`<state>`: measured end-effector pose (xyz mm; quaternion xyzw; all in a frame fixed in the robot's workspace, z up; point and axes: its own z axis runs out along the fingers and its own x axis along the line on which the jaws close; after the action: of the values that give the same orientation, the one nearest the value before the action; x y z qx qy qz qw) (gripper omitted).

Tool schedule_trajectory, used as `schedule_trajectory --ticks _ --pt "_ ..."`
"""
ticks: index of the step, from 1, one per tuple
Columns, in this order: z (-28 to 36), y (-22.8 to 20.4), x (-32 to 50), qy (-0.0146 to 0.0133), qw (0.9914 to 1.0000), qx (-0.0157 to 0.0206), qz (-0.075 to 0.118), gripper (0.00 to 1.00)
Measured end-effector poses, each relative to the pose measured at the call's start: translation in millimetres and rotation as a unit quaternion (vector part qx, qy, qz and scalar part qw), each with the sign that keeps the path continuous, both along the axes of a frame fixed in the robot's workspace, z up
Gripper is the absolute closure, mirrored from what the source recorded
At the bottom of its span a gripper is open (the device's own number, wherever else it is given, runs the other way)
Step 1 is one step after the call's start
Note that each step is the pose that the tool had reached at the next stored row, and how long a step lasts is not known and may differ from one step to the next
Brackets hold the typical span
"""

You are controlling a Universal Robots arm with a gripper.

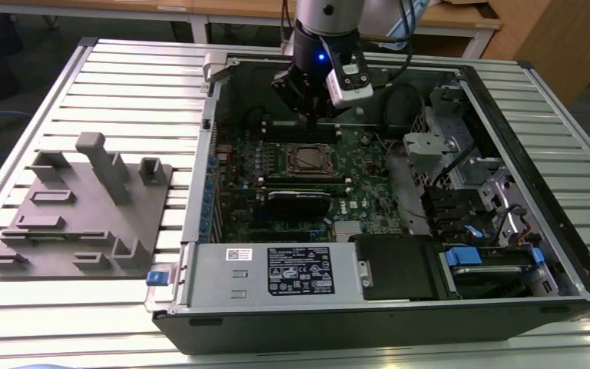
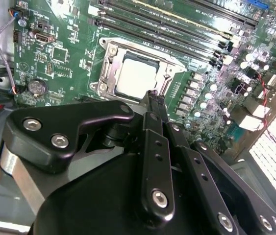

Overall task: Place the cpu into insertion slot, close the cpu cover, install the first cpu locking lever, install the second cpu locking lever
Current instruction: 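Install the first cpu locking lever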

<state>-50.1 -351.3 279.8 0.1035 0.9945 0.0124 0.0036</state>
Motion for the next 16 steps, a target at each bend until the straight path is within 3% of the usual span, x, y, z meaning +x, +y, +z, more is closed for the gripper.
schedule_trajectory --ticks 3,9,16 --pt "-1.0 0.0 0.0 -0.0001 1.0 0.0001 0.0 0.9" --pt "-11.4 0.0 0.0 0.0 1.0 0.0 0.0 0.9" --pt "-19.6 4.1 0.0 0.0 1.0 0.0 0.0 0.9"
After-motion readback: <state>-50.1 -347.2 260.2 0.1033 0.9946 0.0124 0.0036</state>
